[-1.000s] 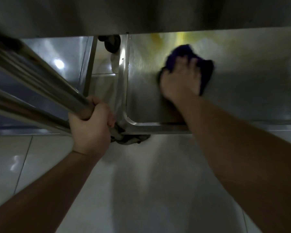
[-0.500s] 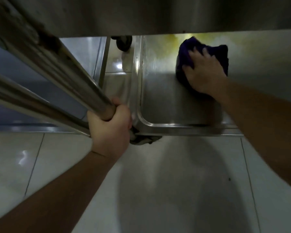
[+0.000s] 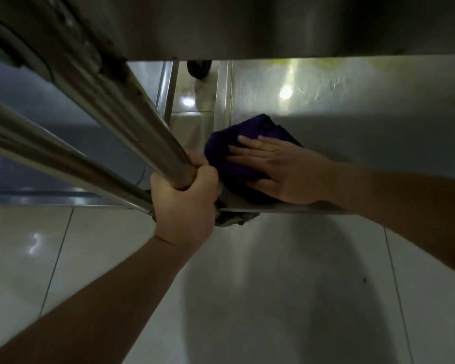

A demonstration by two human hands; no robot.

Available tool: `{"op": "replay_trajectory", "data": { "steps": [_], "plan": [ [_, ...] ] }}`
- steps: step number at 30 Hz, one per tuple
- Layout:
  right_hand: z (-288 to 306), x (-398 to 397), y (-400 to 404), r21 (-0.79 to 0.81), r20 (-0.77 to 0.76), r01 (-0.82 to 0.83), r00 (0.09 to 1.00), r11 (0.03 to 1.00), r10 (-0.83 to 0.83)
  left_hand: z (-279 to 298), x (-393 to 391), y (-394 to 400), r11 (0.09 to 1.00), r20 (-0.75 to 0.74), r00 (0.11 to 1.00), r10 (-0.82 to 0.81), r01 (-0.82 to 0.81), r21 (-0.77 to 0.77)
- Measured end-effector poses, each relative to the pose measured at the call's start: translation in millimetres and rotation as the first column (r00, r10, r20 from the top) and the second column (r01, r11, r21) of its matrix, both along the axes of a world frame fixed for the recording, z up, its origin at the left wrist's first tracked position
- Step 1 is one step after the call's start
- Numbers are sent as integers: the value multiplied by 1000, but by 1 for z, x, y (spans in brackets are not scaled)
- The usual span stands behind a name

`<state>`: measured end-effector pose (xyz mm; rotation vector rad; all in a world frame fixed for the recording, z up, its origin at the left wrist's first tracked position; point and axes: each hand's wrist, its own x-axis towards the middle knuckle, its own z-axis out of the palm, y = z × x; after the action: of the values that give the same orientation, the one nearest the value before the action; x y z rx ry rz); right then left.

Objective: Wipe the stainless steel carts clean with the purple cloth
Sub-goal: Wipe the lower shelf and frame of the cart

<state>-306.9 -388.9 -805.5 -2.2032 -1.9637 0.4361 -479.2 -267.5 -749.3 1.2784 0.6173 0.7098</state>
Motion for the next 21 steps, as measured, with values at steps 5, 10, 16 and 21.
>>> {"op": "replay_trajectory", "data": {
  "steps": [5,10,16,21],
  "plan": [
    [10,61,86,-30,-1,502,865,864,-502,0,2,-3,998,-14,998,63,-63,4],
    [8,35,122,-22,11,582,813,813,-582,0,1,-2,998,-45,997,58,-56,35],
    [-2,-9,49,6,-74,71,995,997,-70,1,-4,3,997,-61,998,-10,15,81],
    [8,59,122,-74,-46,540,838,838,-544,0,-3,-1,997,-83,995,48,-43,56]
  ]
}}
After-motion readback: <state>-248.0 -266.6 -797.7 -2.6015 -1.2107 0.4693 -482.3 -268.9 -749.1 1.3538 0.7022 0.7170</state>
